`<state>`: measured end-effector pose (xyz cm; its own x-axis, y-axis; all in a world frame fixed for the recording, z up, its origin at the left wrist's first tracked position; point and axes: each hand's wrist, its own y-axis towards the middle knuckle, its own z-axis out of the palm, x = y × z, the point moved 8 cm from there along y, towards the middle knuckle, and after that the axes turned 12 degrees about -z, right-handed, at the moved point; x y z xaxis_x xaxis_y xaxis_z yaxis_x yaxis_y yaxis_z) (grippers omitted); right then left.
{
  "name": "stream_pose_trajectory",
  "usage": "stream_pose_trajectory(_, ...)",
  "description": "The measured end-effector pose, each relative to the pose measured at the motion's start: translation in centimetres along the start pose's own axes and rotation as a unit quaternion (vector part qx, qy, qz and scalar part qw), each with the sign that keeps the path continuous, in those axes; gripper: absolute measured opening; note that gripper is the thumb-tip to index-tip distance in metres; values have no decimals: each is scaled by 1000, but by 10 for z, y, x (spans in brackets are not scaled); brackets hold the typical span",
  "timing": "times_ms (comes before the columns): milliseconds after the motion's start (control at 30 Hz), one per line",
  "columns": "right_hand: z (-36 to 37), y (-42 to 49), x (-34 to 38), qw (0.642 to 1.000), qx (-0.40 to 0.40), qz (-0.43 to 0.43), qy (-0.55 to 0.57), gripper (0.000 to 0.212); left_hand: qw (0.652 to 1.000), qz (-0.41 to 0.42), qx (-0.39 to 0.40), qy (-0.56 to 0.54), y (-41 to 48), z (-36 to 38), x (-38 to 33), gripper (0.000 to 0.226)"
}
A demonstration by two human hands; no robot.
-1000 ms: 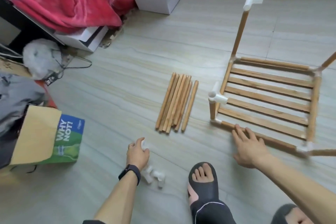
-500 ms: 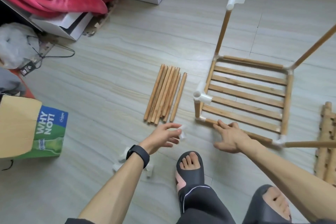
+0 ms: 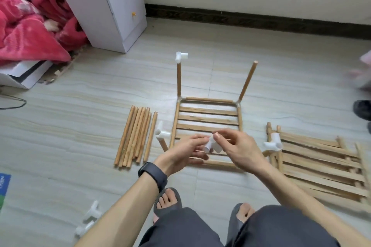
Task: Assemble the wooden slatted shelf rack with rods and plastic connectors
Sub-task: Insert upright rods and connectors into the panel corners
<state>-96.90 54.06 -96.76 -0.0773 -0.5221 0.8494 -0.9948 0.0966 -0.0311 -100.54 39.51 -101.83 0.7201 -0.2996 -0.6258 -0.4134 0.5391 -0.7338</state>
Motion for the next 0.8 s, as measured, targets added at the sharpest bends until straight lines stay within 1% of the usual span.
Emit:
stream_pose_trajectory(100, -41, 1, 19, 995, -90, -41, -14, 17, 998, 49, -9, 30, -11, 17, -41, 34)
stream_pose_trajectory(167, -62, 3, 29, 990, -126, -67, 15, 16, 996, 80, -10, 43, -20, 26, -66, 33)
stream_pose_trajectory(233, -76, 5, 36, 981, -145, -90, 90, 18, 994, 100, -16, 48, -27, 32, -87, 33)
stream_pose_trajectory(333, -89, 10, 38, 956, -170, -106, 215, 20, 992, 114, -3, 59, -32, 43, -111, 34)
stream_pose_trajectory(400, -97, 15, 36, 952, -178, -112, 223, 21, 987, 141, -3, 70, -33, 48, -125, 34)
stream_pose_trajectory(467, -104, 22, 32, 958, -177, -110, 198, 22, 980, 181, -27, 81, -31, 50, -140, 36)
stream_pose_trajectory(600, -112, 40, 21, 969, -143, -91, 178, 21, 961, 239, -81, 114, -20, 56, -166, 45)
stream_pose_trajectory(700, -119, 55, 14, 971, -124, -77, 191, 32, 942, 265, -119, 166, -8, 61, -182, 46)
stream_pose_trajectory(767, -126, 64, 8, 970, -130, -65, 196, 41, 934, 276, -117, 195, 3, 66, -191, 47)
stream_pose_trajectory(800, -130, 69, 3, 970, -135, -59, 192, 40, 932, 280, -109, 201, 9, 69, -195, 48)
